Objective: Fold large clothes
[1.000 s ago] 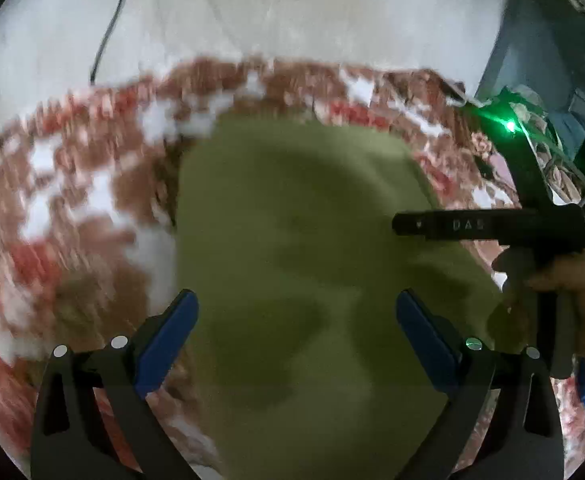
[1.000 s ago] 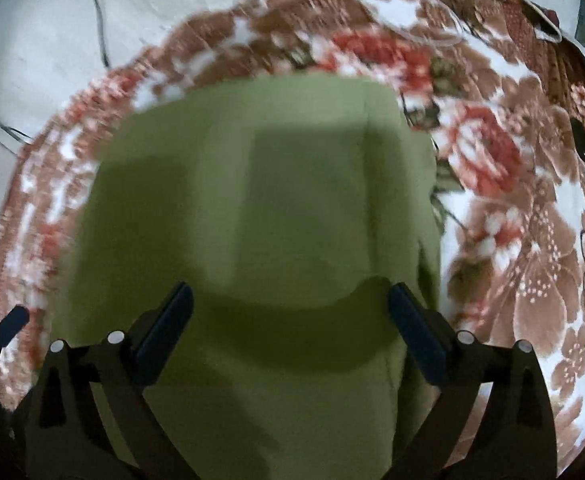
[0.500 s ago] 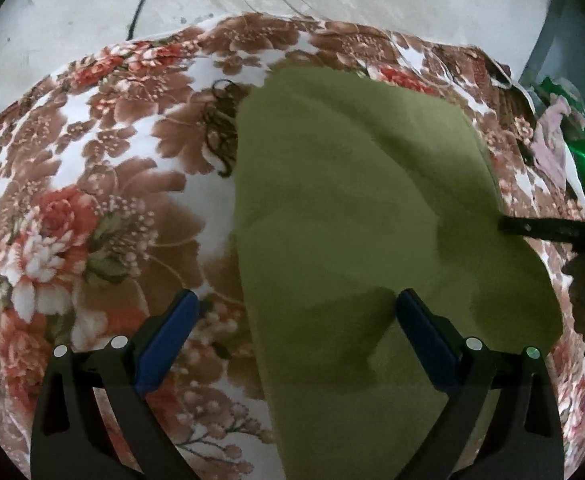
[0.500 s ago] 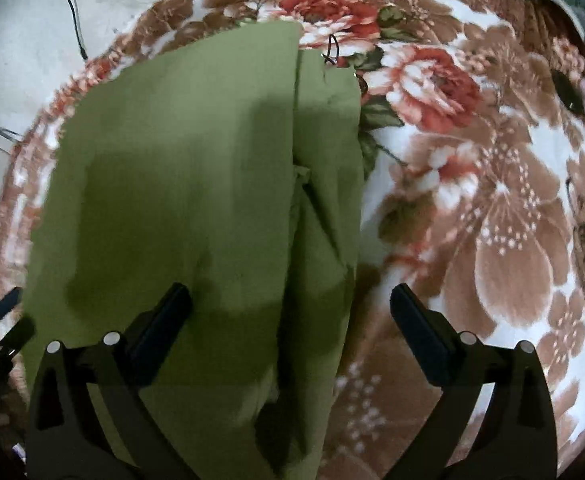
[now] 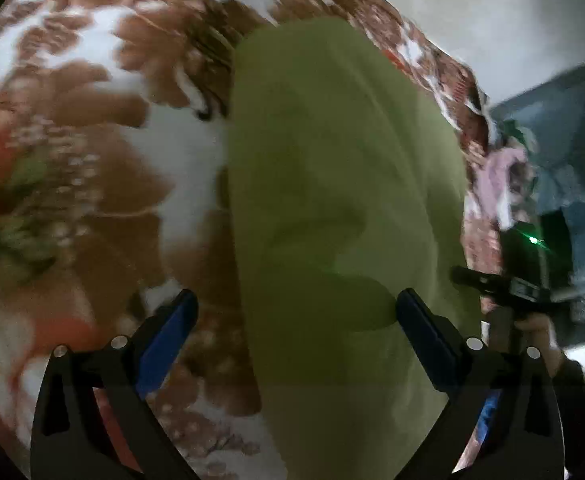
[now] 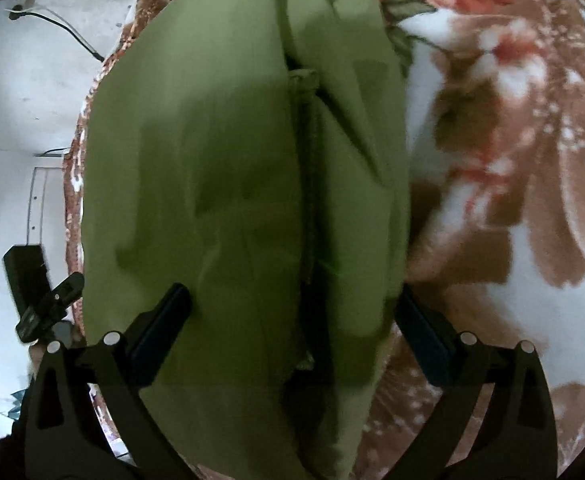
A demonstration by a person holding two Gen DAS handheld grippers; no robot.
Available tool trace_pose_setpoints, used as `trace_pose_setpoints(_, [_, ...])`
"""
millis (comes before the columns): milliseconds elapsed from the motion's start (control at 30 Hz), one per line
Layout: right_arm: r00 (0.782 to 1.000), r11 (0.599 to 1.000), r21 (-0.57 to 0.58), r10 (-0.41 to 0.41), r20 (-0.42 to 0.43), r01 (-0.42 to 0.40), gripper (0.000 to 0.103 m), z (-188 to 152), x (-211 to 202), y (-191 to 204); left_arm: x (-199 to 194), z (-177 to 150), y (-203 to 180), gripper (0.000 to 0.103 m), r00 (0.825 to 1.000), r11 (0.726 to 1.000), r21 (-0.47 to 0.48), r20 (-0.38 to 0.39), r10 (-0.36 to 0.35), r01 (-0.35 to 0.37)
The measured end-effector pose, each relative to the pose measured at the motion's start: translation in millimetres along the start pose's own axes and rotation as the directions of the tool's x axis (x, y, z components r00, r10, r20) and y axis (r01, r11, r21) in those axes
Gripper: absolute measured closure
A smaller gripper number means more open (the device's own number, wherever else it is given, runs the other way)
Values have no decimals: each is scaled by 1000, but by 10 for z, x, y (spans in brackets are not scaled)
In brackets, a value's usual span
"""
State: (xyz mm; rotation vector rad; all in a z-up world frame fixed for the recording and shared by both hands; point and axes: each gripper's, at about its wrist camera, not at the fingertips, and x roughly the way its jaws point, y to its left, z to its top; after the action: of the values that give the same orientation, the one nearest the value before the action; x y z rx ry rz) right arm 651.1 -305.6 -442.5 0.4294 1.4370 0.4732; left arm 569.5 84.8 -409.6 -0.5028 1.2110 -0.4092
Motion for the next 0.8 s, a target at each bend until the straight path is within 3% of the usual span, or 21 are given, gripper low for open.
trace_pose_setpoints(100, [998, 998, 4, 55, 7, -55, 4, 72, 30, -7, 138, 48, 38, 8, 996, 996, 1, -18, -90, 90])
trace_pose_setpoints(167, [984, 984, 6, 176, -15, -176, 17, 61, 19, 27, 223, 54, -22, 17, 985, 986, -5, -36, -169, 169])
trace_pose_setpoints(200, [979, 979, 3, 205, -23, -205, 18, 55, -8, 69, 229, 53, -68, 20, 984, 984, -2, -35, -175, 175])
trace_pose_setpoints(333, [972, 974, -29, 224, -71, -227, 18, 81, 11, 101, 197, 60, -141, 22, 963, 964, -2, -27, -267, 267])
trace_pose_setpoints(400, [963, 968, -4, 248, -101, -250, 24, 118, 119, 12, 287, 60, -22, 24, 963, 964, -36, -40, -266, 265])
trace_pose_setpoints(433, [959, 965, -2, 261, -110, -262, 29, 127, 173, -24, 349, 55, 40, 27, 961, 962, -47, -53, -272, 270])
trace_pose_setpoints(467, [954, 960, -2, 278, -112, -280, 42, 129, 210, -56, 419, 44, 109, 30, 954, 956, -57, -66, -291, 287])
trace_pose_setpoints(500, [952, 957, 1, 288, -108, -289, 45, 129, 221, -82, 501, 8, 203, 40, 944, 946, -85, -74, -320, 314])
trace_pose_setpoints(533, [946, 952, 16, 306, -102, -306, 55, 117, 212, -108, 546, -24, 255, 51, 933, 932, -115, -73, -352, 343])
trace_pose_setpoints(567, [944, 949, 16, 315, -95, -315, 62, 108, 173, -105, 547, -29, 243, 55, 928, 927, -116, -71, -366, 356])
trace_pose_setpoints(633, [940, 944, -31, 324, -104, -329, 74, 69, 55, -4, 454, -38, 83, 73, 919, 921, -62, -74, -388, 384])
trace_pose_setpoints(800, [935, 935, -69, 341, -93, -348, 82, 48, -154, 165, 165, -43, -352, 82, 898, 899, 12, -41, -437, 438])
